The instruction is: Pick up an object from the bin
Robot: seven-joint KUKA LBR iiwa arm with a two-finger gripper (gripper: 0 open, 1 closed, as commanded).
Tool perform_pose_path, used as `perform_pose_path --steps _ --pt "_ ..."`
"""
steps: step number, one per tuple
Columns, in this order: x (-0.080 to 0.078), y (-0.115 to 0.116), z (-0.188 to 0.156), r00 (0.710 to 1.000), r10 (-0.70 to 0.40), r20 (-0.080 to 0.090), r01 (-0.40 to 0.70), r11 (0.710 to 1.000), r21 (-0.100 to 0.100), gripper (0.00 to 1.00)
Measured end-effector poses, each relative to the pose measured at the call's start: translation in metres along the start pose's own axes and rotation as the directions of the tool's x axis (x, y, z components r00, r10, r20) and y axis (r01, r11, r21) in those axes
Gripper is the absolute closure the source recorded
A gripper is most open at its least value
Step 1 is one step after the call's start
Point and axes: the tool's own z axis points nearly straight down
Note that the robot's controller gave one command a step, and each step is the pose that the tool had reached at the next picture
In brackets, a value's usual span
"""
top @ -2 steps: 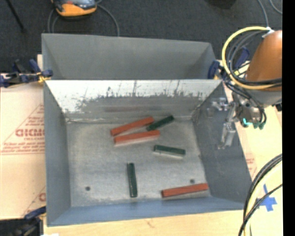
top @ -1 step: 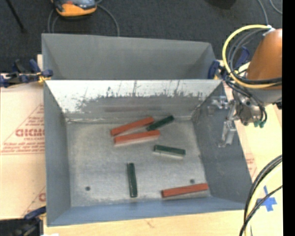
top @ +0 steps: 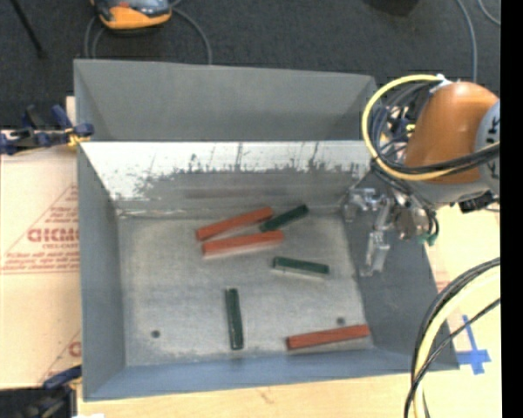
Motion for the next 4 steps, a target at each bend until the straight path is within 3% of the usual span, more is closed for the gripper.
perform_pose_path --steps 1,2,3,4 --pt "0.029 0.013 0.037 0.996 0.091 -0.008 -0.091 0.996 -0.003 0.0" --pt "0.0 0.051 0.062 0.979 0.203 -0.006 -0.203 0.979 -0.001 0.0" --pt "-0.007 0.07 0.069 0.981 0.192 -0.003 -0.192 0.981 -0.001 0.0" --pt "-0.004 0.073 0.069 0.983 0.183 -0.007 -0.183 0.983 0.001 0.0"
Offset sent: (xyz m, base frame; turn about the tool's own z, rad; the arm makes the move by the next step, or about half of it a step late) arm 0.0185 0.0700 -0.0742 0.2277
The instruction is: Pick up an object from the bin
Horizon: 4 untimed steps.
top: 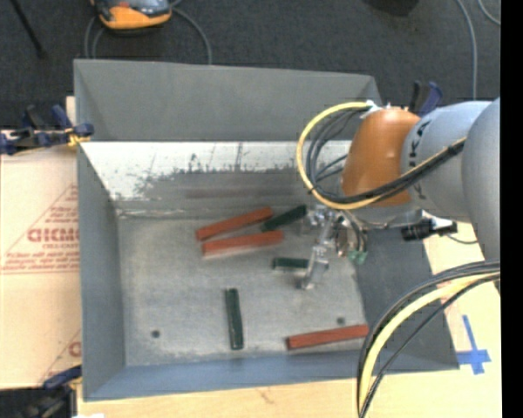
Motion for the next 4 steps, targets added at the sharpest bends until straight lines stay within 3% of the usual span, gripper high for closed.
perform_pose_path --steps 1,2,3,4 --pt "-0.033 0.034 0.004 0.915 -0.403 0.002 0.403 0.915 -0.001 1.0" --pt "-0.033 0.034 0.004 0.915 -0.404 0.002 0.404 0.915 -0.001 1.0" --pt "0.0 0.034 -0.037 0.881 -0.473 -0.006 0.473 0.881 -0.004 1.0" --pt "-0.032 -0.03 -0.102 0.842 -0.539 0.003 0.539 0.842 -0.001 1.0"
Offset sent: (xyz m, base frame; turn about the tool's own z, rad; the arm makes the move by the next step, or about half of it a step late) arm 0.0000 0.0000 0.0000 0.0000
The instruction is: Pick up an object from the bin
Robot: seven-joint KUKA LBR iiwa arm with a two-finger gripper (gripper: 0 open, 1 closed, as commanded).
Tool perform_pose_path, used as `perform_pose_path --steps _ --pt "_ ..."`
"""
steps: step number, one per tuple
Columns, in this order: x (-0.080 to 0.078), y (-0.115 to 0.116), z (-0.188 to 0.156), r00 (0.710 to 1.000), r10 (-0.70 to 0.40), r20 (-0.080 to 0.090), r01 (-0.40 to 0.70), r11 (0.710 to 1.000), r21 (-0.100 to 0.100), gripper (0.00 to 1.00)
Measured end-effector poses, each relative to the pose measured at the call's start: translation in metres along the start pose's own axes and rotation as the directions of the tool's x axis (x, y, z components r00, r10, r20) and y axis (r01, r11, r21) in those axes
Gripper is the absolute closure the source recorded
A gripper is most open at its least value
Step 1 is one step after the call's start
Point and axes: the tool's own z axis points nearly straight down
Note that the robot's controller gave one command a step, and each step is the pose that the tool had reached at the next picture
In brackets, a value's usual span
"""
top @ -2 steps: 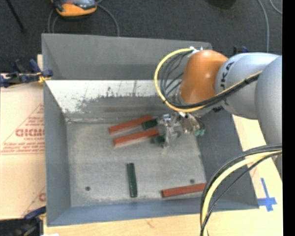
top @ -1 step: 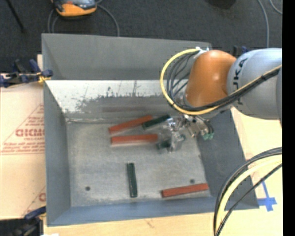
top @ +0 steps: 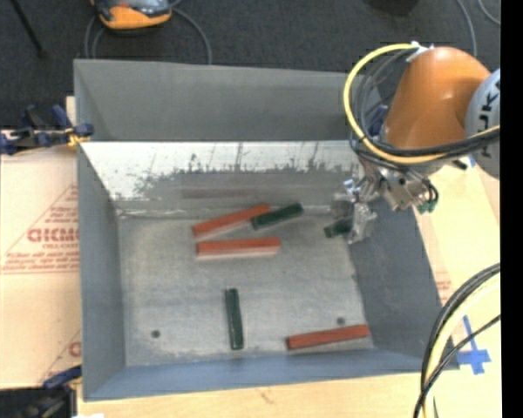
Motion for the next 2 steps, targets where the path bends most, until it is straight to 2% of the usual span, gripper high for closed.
perform_pose_path --steps 1,2 --pt "0.0 0.0 0.0 1.0 0.0 0.0 0.0 1.0 0.0 1.0" --pt "0.006 -0.007 -0.036 1.0 -0.002 -0.005 0.002 1.0 -0.004 1.0"
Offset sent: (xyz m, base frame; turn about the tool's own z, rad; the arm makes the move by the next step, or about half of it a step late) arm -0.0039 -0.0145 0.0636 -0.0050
